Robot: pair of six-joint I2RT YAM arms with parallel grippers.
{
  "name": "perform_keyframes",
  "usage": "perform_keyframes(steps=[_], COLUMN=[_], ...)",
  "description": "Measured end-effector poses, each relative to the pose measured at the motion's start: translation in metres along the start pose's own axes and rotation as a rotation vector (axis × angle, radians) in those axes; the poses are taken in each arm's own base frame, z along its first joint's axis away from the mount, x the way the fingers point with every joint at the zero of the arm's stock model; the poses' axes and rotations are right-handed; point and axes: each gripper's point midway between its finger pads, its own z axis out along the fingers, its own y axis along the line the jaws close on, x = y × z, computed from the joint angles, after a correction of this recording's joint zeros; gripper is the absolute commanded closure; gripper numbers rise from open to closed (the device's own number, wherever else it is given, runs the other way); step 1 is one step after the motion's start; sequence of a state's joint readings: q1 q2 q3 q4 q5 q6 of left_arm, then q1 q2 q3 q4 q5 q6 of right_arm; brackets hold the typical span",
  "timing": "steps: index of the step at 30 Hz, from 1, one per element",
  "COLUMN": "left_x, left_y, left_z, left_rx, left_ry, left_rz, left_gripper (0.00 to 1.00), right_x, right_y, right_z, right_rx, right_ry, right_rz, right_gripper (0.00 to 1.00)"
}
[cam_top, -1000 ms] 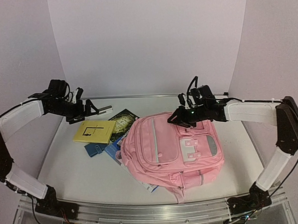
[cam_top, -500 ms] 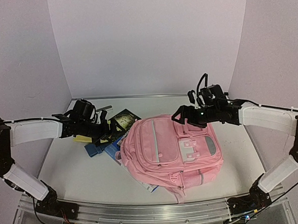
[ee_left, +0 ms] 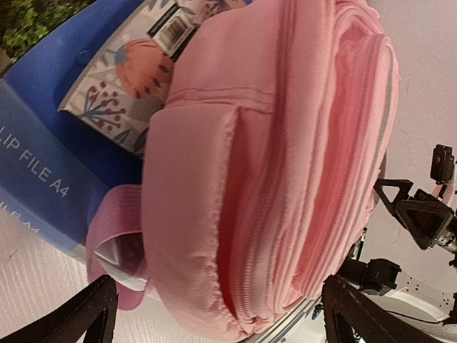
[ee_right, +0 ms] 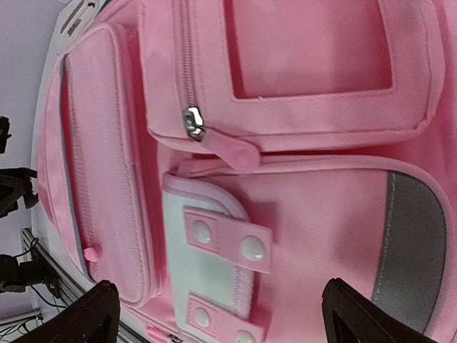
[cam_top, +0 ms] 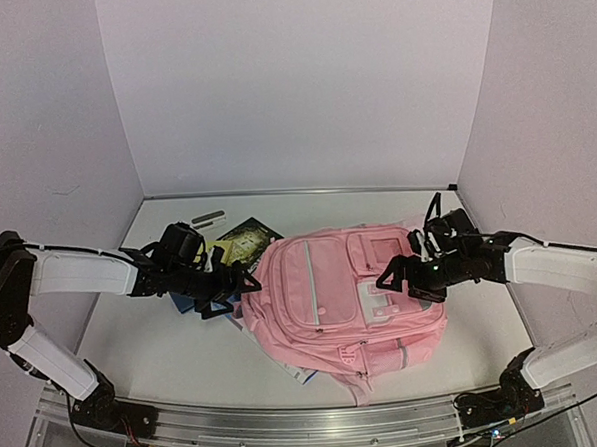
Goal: Pack the student bag
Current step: Place the student bag at the center of the board, then adjust the student bag at the center of the board.
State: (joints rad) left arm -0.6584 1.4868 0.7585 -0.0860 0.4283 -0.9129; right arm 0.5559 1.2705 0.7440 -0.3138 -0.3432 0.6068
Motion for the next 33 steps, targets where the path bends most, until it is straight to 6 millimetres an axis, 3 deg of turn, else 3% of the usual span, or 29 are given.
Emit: perform_keyframes(steps=[6, 12, 20, 25, 29, 33], left_x=[0.004, 0.002, 0.002, 0.003, 0.003, 0.003], left_y=[0.008, 0.004, 0.004, 0.006, 0.007, 0.008], left_z=[0.004, 0.016, 0.028, 0.031, 0.034, 0.038], left_rx=[-0.004, 0.039, 0.075, 0.094, 0.1, 0.101], left_ry=[0.003, 0.017, 0.041, 0.035, 0.033, 0.035], left_rz=[-0.004, 0.007, -0.015, -0.03, -0.04, -0.048], left_gripper=[0.08, 0.31, 0.54, 0.73, 0.99, 1.0], right_x=[0.009, 0.012, 0.012, 0.013, 0.012, 0.011], right_y=[-0.002, 0.002, 0.008, 0.009, 0.004, 0.003], right_z=[0.006, 0.02, 0.036, 0.039, 0.04, 0.04], right_rx=[-0.015, -0.054, -0.116, -0.132, -0.121, -0.119], right_ry=[0.038, 0.067, 0.084, 0.08, 0.073, 0.069], right_rz=[0.009, 0.018, 0.044, 0.068, 0.099, 0.105], right_gripper=[0.07, 0.13, 0.31, 0.65, 0.84, 0.98])
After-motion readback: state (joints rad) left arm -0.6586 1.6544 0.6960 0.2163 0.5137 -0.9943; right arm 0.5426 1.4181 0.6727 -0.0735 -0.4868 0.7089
